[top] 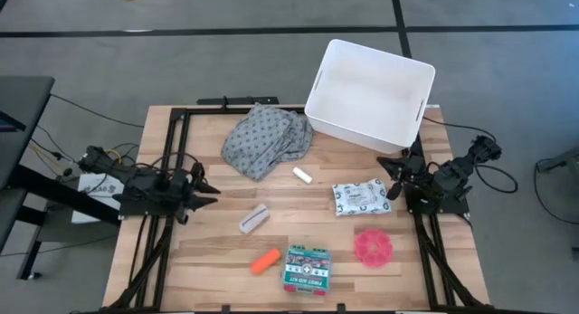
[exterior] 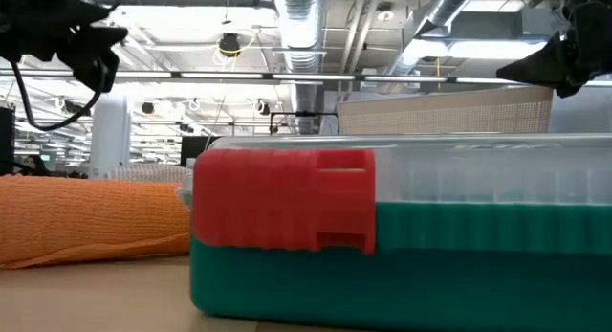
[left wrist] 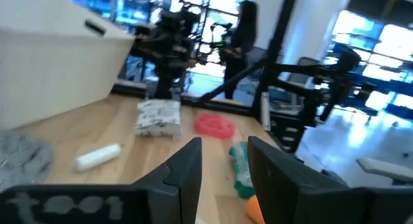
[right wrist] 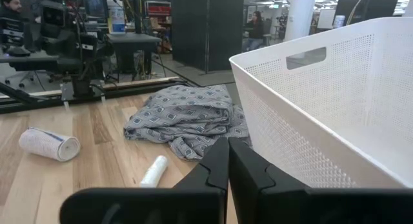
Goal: Pick & place medical supplies in basket/bin
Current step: Put the white bandage in the white bin
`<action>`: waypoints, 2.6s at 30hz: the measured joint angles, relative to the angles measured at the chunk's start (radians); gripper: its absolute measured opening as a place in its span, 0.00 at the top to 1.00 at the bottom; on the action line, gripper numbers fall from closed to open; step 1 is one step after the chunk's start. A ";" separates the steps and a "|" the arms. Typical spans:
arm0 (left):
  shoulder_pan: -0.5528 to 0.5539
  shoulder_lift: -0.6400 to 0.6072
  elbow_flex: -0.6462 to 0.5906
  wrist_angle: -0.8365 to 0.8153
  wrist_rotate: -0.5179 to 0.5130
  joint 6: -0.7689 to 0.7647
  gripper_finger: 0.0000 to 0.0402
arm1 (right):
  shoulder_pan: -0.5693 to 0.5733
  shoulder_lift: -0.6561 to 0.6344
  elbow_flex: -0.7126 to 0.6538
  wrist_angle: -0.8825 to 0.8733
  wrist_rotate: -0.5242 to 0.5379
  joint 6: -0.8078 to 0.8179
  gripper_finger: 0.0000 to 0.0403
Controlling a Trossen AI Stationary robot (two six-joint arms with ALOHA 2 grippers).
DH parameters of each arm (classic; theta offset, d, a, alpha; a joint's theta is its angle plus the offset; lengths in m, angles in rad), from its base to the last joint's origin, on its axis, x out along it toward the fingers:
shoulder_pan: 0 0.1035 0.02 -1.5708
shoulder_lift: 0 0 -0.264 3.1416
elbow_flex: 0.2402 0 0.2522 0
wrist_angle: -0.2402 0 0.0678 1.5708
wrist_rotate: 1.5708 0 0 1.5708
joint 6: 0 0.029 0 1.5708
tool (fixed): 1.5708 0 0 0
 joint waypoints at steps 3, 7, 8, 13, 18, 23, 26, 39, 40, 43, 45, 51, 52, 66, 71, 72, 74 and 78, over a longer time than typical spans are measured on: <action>0.000 0.000 0.001 -0.044 -0.011 -0.101 0.72 | 0.000 0.000 0.000 0.000 0.000 0.000 1.00; 0.000 0.013 -0.020 -0.030 -0.110 -0.186 0.72 | 0.000 0.000 0.000 0.000 0.000 0.000 1.00; 0.000 0.022 -0.026 -0.026 -0.116 -0.191 0.72 | 0.000 0.000 0.000 0.000 0.000 0.000 1.00; 0.000 0.077 -0.027 0.034 -0.183 -0.189 0.72 | 0.000 0.000 0.000 0.000 0.000 0.000 1.00; 0.000 0.139 -0.025 0.192 -0.184 -0.113 0.72 | 0.000 0.000 0.000 0.000 0.000 0.000 1.00; 0.000 0.202 0.034 0.221 -0.187 -0.062 0.72 | 0.000 0.000 0.000 0.000 0.000 0.000 1.00; 0.000 0.255 0.093 0.221 -0.187 -0.046 0.72 | 0.000 0.000 0.000 0.000 0.000 0.000 1.00; 0.000 0.680 0.465 0.025 -0.197 0.023 0.72 | 0.000 0.000 0.000 0.000 0.000 0.000 1.00; 0.000 0.721 0.485 -0.005 -0.203 0.015 0.72 | 0.000 0.000 0.000 0.000 0.000 0.000 1.00; 0.000 0.841 0.553 -0.102 -0.215 0.002 0.72 | 0.000 0.000 0.000 0.000 0.000 0.000 1.00; 0.000 0.916 0.598 -0.146 -0.248 0.008 0.72 | 0.000 0.000 0.000 0.000 0.000 0.000 1.00; 0.011 1.090 0.675 -0.204 -0.315 0.045 0.72 | 0.000 0.000 0.000 0.000 0.000 0.000 1.00; 0.013 1.113 0.681 -0.202 -0.316 0.055 0.72 | 0.000 0.000 0.000 0.000 0.000 0.000 1.00; 0.019 1.368 0.700 0.065 -0.325 0.091 0.72 | 0.000 0.000 0.000 0.000 0.000 0.000 1.00; 0.028 1.394 0.700 0.090 -0.334 0.092 0.72 | 0.000 0.000 0.000 0.000 0.000 0.000 1.00; 0.030 1.395 0.700 0.090 -0.334 0.093 0.72 | 0.000 0.000 0.000 0.000 0.000 0.000 1.00; 0.035 1.395 0.700 0.088 -0.334 0.087 0.72 | 0.000 0.000 0.000 0.000 0.000 0.000 1.00; 0.037 1.395 0.700 0.087 -0.332 0.065 0.70 | 0.000 0.000 0.000 0.000 0.000 0.000 1.00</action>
